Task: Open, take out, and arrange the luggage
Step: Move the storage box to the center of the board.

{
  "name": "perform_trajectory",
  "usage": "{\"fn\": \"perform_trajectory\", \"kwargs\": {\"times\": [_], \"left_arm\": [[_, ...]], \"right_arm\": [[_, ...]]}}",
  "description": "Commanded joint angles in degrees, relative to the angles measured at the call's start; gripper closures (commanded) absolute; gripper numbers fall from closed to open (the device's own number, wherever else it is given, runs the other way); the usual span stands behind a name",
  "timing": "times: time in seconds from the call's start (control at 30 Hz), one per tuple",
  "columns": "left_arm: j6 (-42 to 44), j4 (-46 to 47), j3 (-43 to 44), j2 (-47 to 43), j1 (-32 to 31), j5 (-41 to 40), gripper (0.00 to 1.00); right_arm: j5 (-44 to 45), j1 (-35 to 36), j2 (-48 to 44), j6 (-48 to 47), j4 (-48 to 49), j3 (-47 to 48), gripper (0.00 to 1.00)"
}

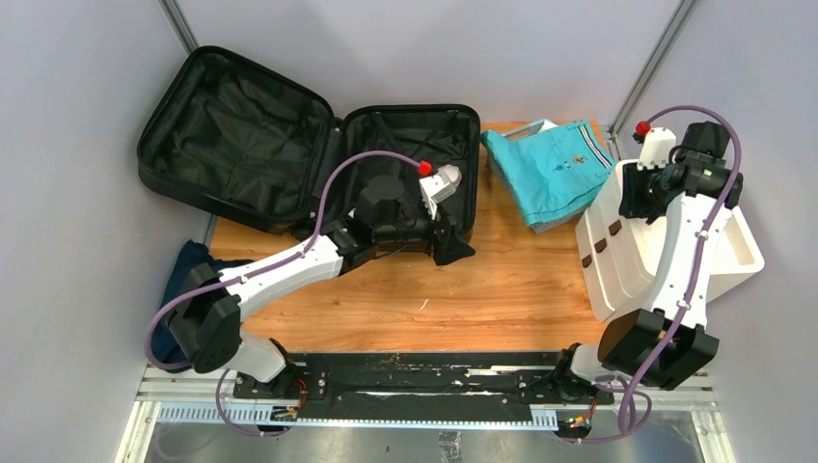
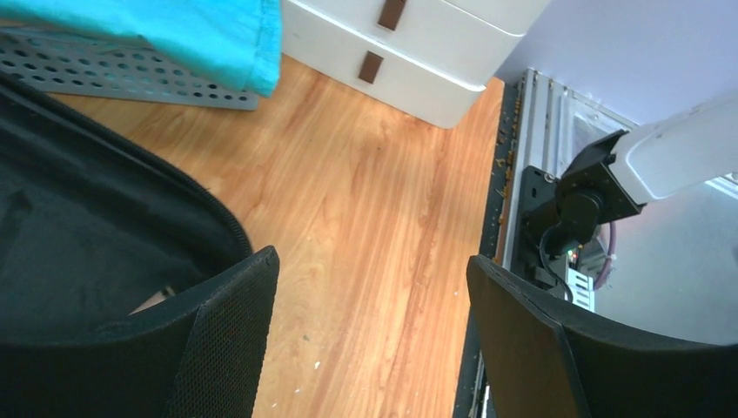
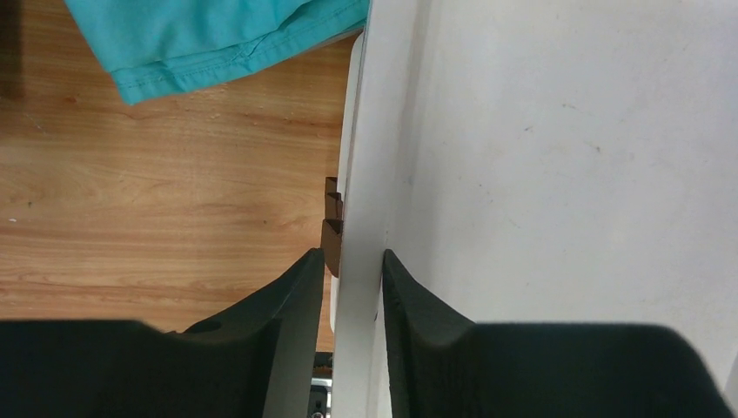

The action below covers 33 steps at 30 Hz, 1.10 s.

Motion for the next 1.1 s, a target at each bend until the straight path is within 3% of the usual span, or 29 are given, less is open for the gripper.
{"fn": "perform_trajectory", "kwargs": {"times": [0.0, 0.07, 0.17, 0.23, 0.33, 0.6, 0.83, 1.07], "left_arm": [[1.81, 2.48, 1.91, 1.3, -1.91, 0.83, 0.18], [1.75, 2.5, 2.24, 1.73, -2.35, 0.75, 0.18], [1.75, 2.55, 2.57, 2.25, -3.04, 0.27, 0.18], [1.81, 2.55, 2.71, 2.29, -3.69, -0.31, 0.18], [2.35, 2.52, 3.06, 2.65, -4.75, -0.92, 0.19], [4.36, 9.47, 4.8, 7.48, -9.64, 1.24, 0.2], [7.5, 13.92, 12.97, 16.21, -14.27, 2.45, 0.2], [12.8, 18.53, 17.26, 25.04, -17.44, -2.23, 0.25]], "right_arm": [[3.45, -0.54, -0.55, -1.37, -5.99, -3.93, 0.65], [5.05, -0.45, -0.81, -2.12, -6.31, -4.46, 0.67], [4.86, -0.41, -1.17, -2.64, -7.62, -5.26, 0.81], [3.12, -0.4, -1.72, -2.8, -8.59, -5.43, 0.93], [-2.04, -0.3, -2.88, -1.56, -10.03, -4.32, 1.0], [-11.42, 1.44, -5.81, 2.74, -15.41, -1.5, 1.0], [-17.3, 3.26, -8.09, 7.51, -15.89, -2.94, 1.0], [-19.09, 7.46, -10.8, 10.87, -13.42, -7.8, 1.0]]}}
